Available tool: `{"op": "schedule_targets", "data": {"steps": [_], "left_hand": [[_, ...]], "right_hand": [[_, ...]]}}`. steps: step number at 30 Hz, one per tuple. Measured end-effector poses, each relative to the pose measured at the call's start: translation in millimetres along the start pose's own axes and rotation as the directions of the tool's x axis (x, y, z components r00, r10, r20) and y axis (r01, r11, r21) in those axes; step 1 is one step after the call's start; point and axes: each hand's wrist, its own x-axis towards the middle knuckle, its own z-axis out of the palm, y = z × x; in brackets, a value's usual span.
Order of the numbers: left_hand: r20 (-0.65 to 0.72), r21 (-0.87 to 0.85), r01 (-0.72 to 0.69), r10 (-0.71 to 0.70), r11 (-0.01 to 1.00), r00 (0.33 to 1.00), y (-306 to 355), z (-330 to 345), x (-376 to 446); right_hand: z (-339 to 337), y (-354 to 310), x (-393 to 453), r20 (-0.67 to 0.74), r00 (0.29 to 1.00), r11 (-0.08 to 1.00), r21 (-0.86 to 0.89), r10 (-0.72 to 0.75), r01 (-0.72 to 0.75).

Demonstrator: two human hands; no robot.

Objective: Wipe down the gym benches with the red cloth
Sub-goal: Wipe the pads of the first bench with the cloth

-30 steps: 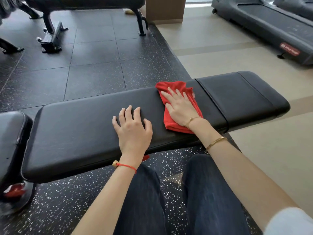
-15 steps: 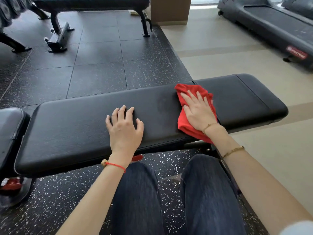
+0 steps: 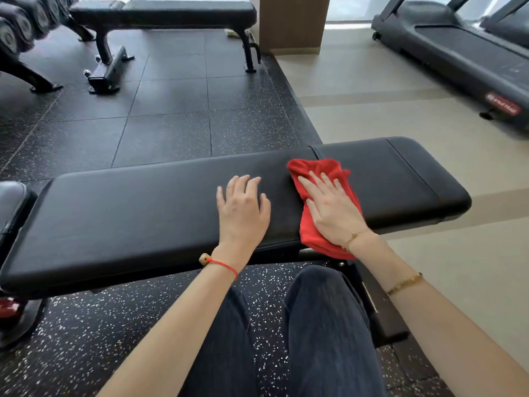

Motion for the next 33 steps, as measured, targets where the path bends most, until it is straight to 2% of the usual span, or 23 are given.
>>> {"op": "schedule_targets", "data": {"steps": [4, 9, 13, 16, 18, 24, 33], "left_hand": [[0.052, 0.074, -0.02, 0.016, 0.997, 0.999, 13.9, 20.5, 4.1], [-0.013, 0.127, -0.018, 0.02, 0.992, 1.0, 13.1, 27.3, 4.6], [-0.032, 0.135, -0.021, 0.026, 0.991, 0.999, 13.3, 28.5, 5.5], [-0.05, 0.126, -0.021, 0.027, 0.992, 0.998, 12.4, 29.3, 5.6], [-0.057, 0.124, -0.024, 0.031, 0.992, 0.998, 11.6, 29.5, 5.3], [-0.06, 0.132, -0.029, 0.037, 0.991, 0.998, 13.1, 27.5, 4.4], [0.013, 0.132, -0.017, 0.015, 0.991, 1.0, 17.1, 24.2, 2.0]], "right_hand": [[-3.7, 33.1, -4.3, -0.048, 0.99, 0.991, -0.026, 0.133, -0.134], [-8.2, 49.2, 55.6, 0.029, 0.965, 0.962, 0.083, 0.259, -0.261], [-5.1, 25.3, 75.8, 0.071, 0.989, 0.985, 0.112, 0.126, -0.134], [-0.8, 13.2, 48.2, 0.047, 0.999, 0.993, 0.119, -0.027, 0.021], [-2.1, 21.2, 23.0, 0.02, 0.997, 0.989, 0.135, -0.069, 0.065], [-12.0, 51.2, 5.1, 0.046, 0.998, 0.989, 0.145, -0.038, 0.031], [-4.9, 50.1, 15.8, -0.028, 0.998, 0.975, 0.217, 0.055, -0.048]]}}
